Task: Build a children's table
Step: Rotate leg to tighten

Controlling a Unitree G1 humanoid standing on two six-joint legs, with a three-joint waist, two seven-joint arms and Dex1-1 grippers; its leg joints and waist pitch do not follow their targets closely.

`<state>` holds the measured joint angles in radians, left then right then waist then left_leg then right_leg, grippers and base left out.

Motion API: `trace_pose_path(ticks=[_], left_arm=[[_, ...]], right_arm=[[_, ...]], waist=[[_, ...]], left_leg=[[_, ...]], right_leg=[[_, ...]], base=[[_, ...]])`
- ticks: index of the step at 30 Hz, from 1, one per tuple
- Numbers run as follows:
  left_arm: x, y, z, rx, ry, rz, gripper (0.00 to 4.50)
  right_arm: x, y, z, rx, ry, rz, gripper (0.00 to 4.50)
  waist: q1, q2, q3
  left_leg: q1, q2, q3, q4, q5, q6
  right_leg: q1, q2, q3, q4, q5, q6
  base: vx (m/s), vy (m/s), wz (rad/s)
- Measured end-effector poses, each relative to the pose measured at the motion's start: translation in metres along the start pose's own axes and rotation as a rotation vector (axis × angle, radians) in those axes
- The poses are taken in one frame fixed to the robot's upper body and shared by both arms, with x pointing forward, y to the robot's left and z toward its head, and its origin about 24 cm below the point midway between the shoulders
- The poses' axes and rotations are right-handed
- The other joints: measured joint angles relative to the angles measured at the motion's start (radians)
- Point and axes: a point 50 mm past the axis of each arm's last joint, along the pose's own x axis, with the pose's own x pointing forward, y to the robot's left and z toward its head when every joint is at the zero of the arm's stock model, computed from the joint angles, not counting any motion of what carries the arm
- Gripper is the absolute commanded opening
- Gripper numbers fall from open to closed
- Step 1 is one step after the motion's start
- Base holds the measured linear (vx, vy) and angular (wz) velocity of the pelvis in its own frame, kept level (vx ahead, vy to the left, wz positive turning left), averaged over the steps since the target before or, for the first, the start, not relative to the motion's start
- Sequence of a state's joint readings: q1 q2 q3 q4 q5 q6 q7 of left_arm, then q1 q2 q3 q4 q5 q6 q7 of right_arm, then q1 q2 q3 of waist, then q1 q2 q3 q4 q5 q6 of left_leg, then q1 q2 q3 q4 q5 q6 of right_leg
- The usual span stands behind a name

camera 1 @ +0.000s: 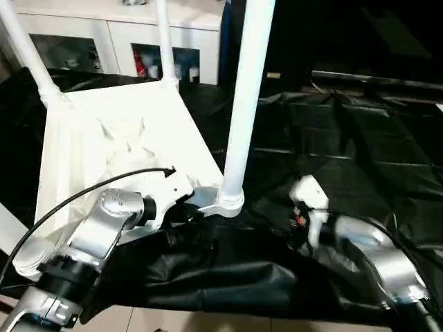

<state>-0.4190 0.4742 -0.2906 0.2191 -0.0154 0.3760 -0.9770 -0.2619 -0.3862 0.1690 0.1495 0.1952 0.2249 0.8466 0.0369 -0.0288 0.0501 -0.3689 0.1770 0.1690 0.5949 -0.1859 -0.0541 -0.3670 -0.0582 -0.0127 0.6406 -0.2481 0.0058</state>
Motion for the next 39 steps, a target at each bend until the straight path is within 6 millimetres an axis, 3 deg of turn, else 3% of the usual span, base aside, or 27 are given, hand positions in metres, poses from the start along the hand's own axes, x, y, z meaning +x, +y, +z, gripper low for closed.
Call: trace_pose_path(ticks=[1, 2, 3, 7, 14, 16, 20, 22, 35, 39], left_arm=[[0.000, 0.000, 0.000, 0.000, -0.003, 0.000, 0.00], [0.001, 0.000, 0.001, 0.000, -0.006, -0.001, 0.45], [0.001, -0.001, 0.001, 0.000, -0.007, -0.002, 0.57], [0.000, -0.001, 0.001, -0.047, -0.044, -0.005, 0.77], [-0.006, 0.001, -0.003, -0.065, -0.040, -0.014, 0.77], [-0.007, 0.001, -0.004, -0.064, -0.033, -0.017, 0.43], [-0.009, 0.004, -0.006, -0.060, -0.021, -0.017, 0.36], [-0.010, 0.004, -0.006, -0.060, -0.015, -0.021, 0.03], [-0.011, 0.004, -0.006, -0.054, -0.015, -0.034, 0.02], [-0.011, 0.005, -0.005, -0.050, -0.015, -0.033, 0.00]], right_arm=[[0.001, -0.001, 0.002, -0.005, -0.002, 0.000, 4.36], [0.001, -0.002, 0.003, -0.007, -0.003, 0.000, 4.44], [0.001, -0.002, 0.003, -0.007, -0.003, 0.001, 4.44], [0.003, 0.000, 0.001, -0.008, 0.005, 0.014, 4.44], [0.010, 0.002, 0.004, -0.027, -0.006, 0.048, 4.44], [0.012, 0.000, 0.007, -0.041, -0.011, 0.050, 4.44], [0.020, -0.002, 0.009, -0.044, -0.018, 0.046, 4.44], [0.025, -0.002, 0.009, -0.049, -0.025, 0.040, 4.44], [0.053, -0.001, 0.008, -0.094, 0.013, 0.067, 4.44], [0.063, -0.002, 0.011, -0.084, 0.007, 0.077, 3.98]], waist=[[0.001, 0.000, 0.000], [0.003, 0.000, 0.000], [0.005, 0.000, 0.000], [0.011, -0.005, 0.001], [0.010, -0.005, 0.001], [0.010, -0.005, 0.001], [0.008, -0.006, 0.001], [0.007, -0.006, 0.001], [0.001, -0.009, 0.002], [0.000, -0.013, 0.003]], left_leg=[[0.000, 0.000, 0.000, 0.000, 0.000, 0.000], [0.000, 0.000, 0.000, 0.000, 0.000, 0.000], [-0.001, 0.000, 0.000, 0.000, 0.000, 0.000], [-0.002, 0.000, 0.000, 0.000, 0.001, 0.003], [-0.001, 0.000, 0.000, 0.000, 0.000, 0.002], [-0.001, 0.000, 0.000, 0.000, 0.000, 0.002], [-0.001, 0.000, 0.000, 0.000, 0.000, 0.002], [-0.001, 0.000, 0.000, 0.000, 0.000, 0.002], [-0.002, 0.000, 0.000, 0.000, 0.000, 0.002], [-0.002, 0.000, 0.000, 0.000, 0.000, 0.002]], right_leg=[[0.000, 0.000, 0.000, 0.000, 0.000, 0.000], [0.000, 0.000, 0.000, 0.000, 0.000, 0.000], [0.000, 0.000, 0.000, -0.001, 0.000, 0.000], [-0.001, 0.000, -0.001, -0.001, 0.000, 0.000], [-0.001, 0.000, -0.001, -0.001, 0.000, 0.000], [-0.001, 0.000, -0.001, -0.001, 0.000, 0.000], [-0.001, 0.000, -0.001, -0.001, 0.000, 0.000], [-0.001, 0.000, -0.001, -0.001, 0.000, 0.000], [-0.001, 0.000, -0.001, -0.001, 0.000, 0.000], [-0.001, 0.000, -0.001, -0.001, 0.000, 0.000]], base=[[0.000, 0.000, 0.00], [0.000, 0.000, 0.00], [0.000, 0.000, 0.00], [0.000, 0.000, 0.00], [0.000, 0.000, 0.00], [0.000, 0.000, 0.00], [0.000, 0.000, 0.00], [0.000, 0.000, 0.00], [0.000, 0.000, 0.00], [0.000, 0.000, 0.00]])
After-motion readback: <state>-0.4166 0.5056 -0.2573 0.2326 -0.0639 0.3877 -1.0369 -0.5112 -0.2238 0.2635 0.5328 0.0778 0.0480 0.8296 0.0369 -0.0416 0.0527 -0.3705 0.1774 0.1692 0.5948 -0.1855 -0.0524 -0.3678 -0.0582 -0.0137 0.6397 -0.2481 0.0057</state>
